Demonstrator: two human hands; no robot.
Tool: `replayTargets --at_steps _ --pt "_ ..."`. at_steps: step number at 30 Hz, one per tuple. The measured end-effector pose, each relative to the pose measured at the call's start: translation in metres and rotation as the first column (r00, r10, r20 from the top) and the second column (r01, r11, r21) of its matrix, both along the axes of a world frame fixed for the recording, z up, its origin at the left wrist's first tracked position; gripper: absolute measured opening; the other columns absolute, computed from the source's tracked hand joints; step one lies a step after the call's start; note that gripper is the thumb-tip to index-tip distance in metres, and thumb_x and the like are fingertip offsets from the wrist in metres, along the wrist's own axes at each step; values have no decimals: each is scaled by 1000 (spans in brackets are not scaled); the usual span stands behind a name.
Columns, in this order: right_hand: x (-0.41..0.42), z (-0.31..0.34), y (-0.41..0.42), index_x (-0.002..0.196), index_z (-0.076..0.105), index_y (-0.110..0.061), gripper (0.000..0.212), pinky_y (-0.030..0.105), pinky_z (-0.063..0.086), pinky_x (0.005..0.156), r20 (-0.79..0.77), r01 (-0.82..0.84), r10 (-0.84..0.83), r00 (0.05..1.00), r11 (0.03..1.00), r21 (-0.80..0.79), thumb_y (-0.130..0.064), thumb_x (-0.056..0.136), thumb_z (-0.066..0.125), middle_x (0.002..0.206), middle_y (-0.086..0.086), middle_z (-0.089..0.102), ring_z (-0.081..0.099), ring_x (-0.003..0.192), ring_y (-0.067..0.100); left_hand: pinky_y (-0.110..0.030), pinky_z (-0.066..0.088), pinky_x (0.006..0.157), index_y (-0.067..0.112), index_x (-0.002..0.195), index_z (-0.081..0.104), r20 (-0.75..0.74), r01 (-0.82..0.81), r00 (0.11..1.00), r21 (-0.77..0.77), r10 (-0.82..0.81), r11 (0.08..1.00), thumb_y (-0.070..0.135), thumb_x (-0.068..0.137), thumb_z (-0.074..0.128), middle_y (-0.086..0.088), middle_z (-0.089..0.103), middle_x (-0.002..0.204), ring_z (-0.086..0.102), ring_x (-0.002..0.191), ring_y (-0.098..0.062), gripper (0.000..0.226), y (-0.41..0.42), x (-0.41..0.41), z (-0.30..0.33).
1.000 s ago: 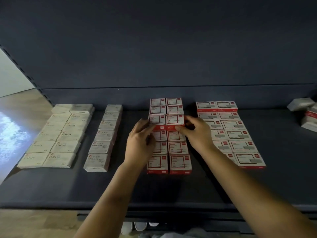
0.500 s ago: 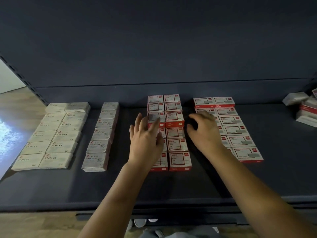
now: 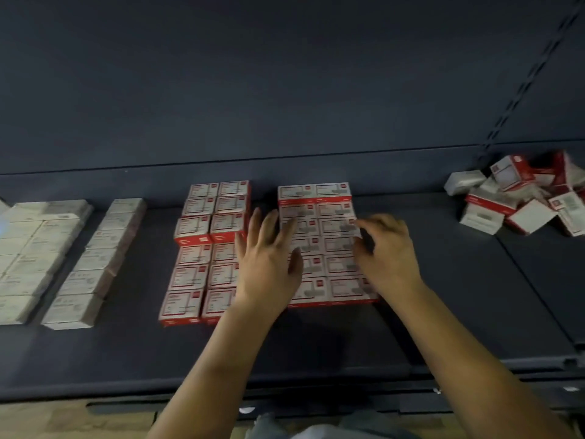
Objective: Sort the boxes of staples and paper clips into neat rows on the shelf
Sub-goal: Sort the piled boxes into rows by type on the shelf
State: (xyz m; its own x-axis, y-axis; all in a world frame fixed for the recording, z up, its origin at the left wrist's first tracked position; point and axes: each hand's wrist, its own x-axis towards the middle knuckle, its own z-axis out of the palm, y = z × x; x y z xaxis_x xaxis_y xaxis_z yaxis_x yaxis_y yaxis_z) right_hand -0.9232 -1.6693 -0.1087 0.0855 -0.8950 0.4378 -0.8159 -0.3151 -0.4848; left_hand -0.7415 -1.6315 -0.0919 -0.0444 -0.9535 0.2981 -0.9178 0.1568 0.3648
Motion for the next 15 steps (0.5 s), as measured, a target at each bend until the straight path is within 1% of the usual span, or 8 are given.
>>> replayTargets --at_steps 1,3,5,8,12,14,15 --pt "-14 -2 -2 101 68 -3 30 45 48 76 -2 11 -11 1000 1000 -15 -1 71 71 101 17 64 56 91 40 -68 28 100 15 131 51 7 28 1000 5 -28 1000 34 83 38 -15 44 139 28 135 -42 54 -2 -14 -2" --pt "-43 -6 -7 99 69 -1 30 47 50 74 4 42 -41 999 999 -31 1 69 72 100 18 64 57 88 42 -69 30 97 14 129 53 26 68 997 0 -68 998 30 82 44 -15 45 138 29 134 -42 51 -5 -42 -6" --pt "-71 -10 -10 98 69 0 31 48 52 73 13 59 -59 998 997 -45 4 67 72 99 19 64 57 85 43 -68 26 101 13 129 53 16 91 996 11 -91 996 26 81 48 -15 43 140 25 136 -41 50 -9 -69 -11" --pt "-109 -15 -16 97 69 0 31 51 52 74 20 76 -75 997 996 -45 4 67 71 98 21 64 58 86 44 -64 20 106 14 133 50 2 105 994 43 -105 994 27 86 45 -13 37 145 17 140 -37 49 -17 -104 -16" --pt "-154 -16 -22 96 69 1 32 52 51 76 5 97 -96 995 993 -61 6 65 71 96 22 64 57 88 46 -65 27 102 11 127 56 -10 119 993 29 -118 993 26 84 48 -16 45 138 28 135 -41 46 -25 -142 -22" --pt "-172 -15 -24 96 69 1 31 50 51 75 29 114 -112 993 989 -90 8 65 70 97 22 63 56 88 45 -66 29 100 11 126 57 10 127 992 4 -127 992 25 84 49 -17 48 136 31 134 -41 45 -28 -157 -24" --pt "-181 -15 -27 95 69 1 31 47 50 74 50 122 -117 992 987 -108 9 65 68 99 22 63 56 88 45 -65 28 101 11 127 56 24 125 992 2 -125 992 25 85 50 -17 47 136 30 135 -40 45 -29 -163 -25"
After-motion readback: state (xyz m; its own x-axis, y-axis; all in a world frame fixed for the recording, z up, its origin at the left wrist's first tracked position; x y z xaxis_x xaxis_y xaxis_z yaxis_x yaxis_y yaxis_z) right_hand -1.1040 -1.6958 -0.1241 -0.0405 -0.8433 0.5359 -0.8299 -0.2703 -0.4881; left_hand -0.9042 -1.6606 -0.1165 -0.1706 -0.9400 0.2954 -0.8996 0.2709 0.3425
